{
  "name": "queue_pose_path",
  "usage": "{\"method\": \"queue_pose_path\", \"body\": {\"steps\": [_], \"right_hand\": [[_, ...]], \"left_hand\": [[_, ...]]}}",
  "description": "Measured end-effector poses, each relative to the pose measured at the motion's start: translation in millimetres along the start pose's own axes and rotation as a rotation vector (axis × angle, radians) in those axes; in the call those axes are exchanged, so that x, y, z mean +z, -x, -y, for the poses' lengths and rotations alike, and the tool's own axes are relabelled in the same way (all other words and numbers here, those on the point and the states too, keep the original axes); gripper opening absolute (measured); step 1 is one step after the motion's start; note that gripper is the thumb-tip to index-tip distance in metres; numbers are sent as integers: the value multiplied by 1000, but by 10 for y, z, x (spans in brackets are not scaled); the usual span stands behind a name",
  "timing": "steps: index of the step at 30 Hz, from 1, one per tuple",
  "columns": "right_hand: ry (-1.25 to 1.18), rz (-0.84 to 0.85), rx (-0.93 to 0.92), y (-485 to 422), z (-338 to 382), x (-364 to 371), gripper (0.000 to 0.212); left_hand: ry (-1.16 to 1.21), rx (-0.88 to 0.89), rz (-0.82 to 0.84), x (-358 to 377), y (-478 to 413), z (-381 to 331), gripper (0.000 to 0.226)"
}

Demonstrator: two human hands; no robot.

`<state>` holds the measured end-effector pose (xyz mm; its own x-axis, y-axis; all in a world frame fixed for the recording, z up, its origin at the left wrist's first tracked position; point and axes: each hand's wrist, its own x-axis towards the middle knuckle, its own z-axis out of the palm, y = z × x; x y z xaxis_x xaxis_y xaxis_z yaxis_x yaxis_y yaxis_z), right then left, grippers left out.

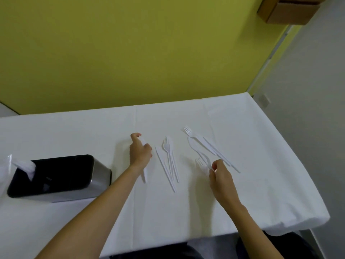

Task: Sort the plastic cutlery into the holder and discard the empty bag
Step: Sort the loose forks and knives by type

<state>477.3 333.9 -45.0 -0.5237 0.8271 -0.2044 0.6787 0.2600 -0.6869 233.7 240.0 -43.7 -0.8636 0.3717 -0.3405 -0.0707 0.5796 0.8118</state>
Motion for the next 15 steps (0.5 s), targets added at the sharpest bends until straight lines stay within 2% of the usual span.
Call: {"method": "queue_pose_path", "body": {"steps": [4,11,15], "right_hand": [[-59,29,91,74,-47,-47,10],[199,75,136,79,-65,51,16],[353,61,81,75,-50,55,16]], "left_hand": [[-127,39,-18,176,118,-157,39],[-432,42,132,470,124,-180,48],[-451,95,92,477,107,-180,22]]}}
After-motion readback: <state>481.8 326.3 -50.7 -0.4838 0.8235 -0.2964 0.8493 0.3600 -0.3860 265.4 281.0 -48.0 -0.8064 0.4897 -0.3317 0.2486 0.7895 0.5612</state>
